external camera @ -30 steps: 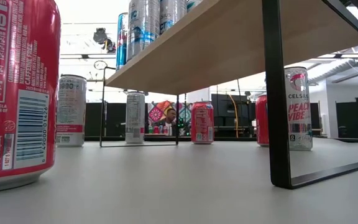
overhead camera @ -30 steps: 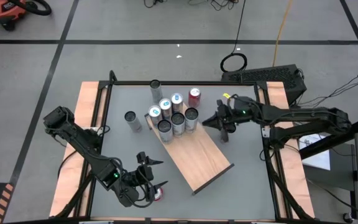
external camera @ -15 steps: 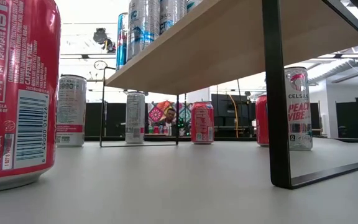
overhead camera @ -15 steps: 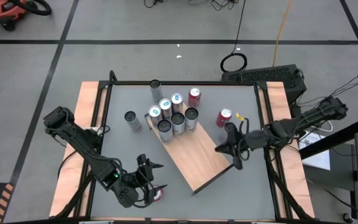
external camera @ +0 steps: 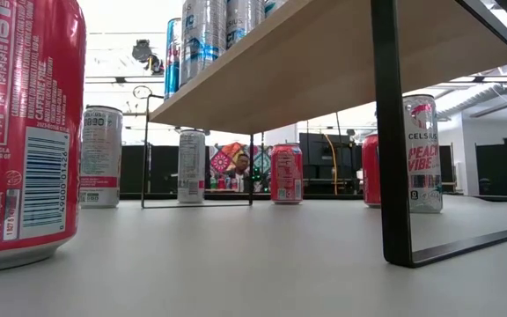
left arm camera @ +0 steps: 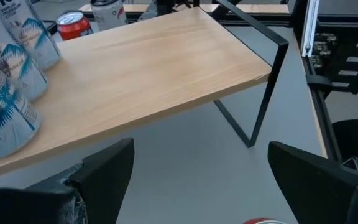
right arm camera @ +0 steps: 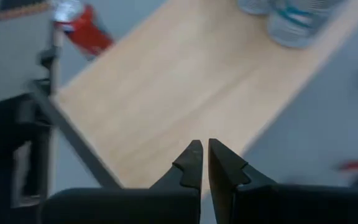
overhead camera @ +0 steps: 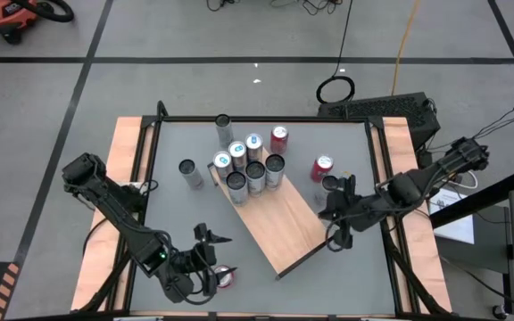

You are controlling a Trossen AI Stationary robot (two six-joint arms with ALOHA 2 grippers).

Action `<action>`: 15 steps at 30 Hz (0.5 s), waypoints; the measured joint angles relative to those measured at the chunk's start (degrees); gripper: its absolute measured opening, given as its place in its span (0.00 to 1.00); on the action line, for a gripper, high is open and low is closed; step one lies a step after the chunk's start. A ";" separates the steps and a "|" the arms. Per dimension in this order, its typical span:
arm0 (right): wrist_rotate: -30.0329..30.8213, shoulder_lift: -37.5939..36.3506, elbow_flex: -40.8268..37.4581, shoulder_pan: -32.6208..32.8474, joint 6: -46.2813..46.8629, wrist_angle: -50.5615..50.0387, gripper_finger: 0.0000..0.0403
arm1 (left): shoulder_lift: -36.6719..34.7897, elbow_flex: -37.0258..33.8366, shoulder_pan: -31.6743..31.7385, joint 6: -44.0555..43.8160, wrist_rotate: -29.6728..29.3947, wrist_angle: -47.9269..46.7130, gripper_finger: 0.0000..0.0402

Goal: Place canned beverage on shelf
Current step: Put the top right orange soda can on the shelf

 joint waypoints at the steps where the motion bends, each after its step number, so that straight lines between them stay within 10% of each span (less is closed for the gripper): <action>1: 0.56 0.37 0.81 -0.02 0.74 -2.20 0.00 | 0.00 0.00 0.00 0.00 -0.01 -0.39 0.92; 15: 13.46 0.69 -4.63 1.53 2.48 -5.58 0.00 | 0.02 0.00 0.00 -3.05 -0.87 -2.10 0.92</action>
